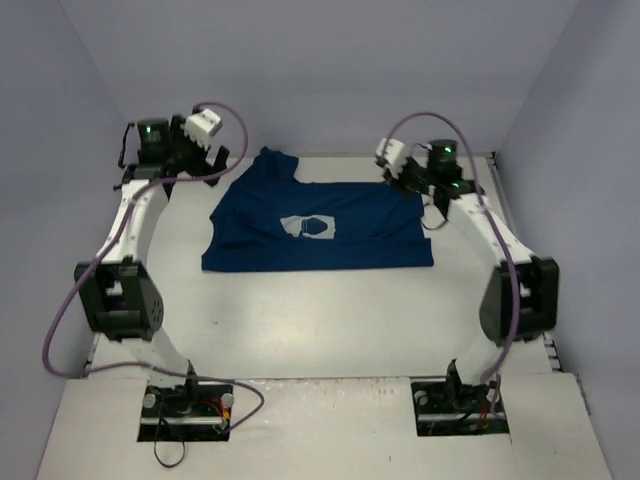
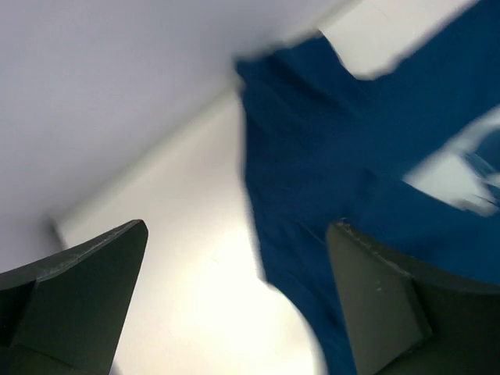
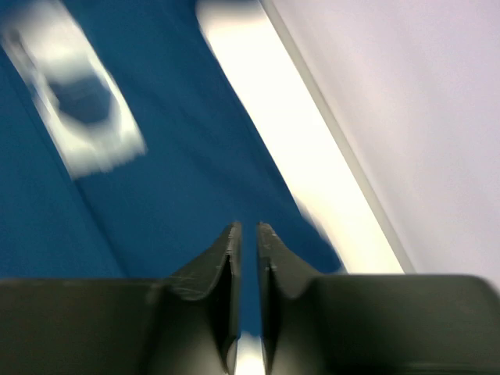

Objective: Fold and stack the t-shirts
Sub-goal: Fold the flattened tshirt in 1/3 of the way

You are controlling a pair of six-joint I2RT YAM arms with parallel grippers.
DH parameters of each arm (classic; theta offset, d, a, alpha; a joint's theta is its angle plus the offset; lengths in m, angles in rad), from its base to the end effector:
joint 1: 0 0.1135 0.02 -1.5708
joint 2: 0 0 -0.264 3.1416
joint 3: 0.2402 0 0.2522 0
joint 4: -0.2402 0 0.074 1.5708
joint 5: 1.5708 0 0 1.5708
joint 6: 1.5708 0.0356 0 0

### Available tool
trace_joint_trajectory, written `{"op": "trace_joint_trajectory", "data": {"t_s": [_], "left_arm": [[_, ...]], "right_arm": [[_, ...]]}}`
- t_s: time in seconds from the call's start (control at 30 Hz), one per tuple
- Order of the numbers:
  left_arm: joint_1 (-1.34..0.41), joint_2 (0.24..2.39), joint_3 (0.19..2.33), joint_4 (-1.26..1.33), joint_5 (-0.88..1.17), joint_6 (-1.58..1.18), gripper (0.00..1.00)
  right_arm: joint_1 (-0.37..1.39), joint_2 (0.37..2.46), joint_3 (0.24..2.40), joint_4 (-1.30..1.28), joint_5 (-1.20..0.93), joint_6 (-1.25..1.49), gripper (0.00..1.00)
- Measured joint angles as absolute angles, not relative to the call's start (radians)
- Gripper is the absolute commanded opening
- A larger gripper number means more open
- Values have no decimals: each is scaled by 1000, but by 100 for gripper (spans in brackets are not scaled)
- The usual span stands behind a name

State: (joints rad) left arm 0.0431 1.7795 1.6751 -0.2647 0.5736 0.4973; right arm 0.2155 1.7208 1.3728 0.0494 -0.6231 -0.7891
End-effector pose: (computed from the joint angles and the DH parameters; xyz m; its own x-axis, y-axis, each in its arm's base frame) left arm 0.4219 -0.0011 0.3684 -0.0928 0.3971 -0.9131 0.5845 0.7641 0.2729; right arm 0.3947 0.1077 0.3171 0.3075 -0.5227 -0.7952 -0.7101 0.4302 -0.5574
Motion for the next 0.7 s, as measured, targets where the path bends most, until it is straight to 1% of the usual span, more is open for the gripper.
{"op": "trace_joint_trajectory", "data": {"t_s": [0.1, 0.2, 0.37, 0.5, 0.7], "left_arm": [[24, 1596, 1466, -299, 506, 328, 97], [-28, 1512, 1333, -355, 372, 151, 97], [-112, 1555, 1241, -442, 205, -85, 97], [-123, 1568, 1177, -488, 124, -205, 97], [-129, 1581, 1146, -503, 48, -344, 97]], "right_arm": [[108, 1571, 1271, -60, -584, -888, 3], [76, 1507, 1182, -169, -543, -963, 0], [77, 1618, 1153, -288, -498, -1018, 0], [77, 1704, 1153, -323, -480, -1033, 0], [78, 1787, 1176, -334, -476, -1050, 0]]}}
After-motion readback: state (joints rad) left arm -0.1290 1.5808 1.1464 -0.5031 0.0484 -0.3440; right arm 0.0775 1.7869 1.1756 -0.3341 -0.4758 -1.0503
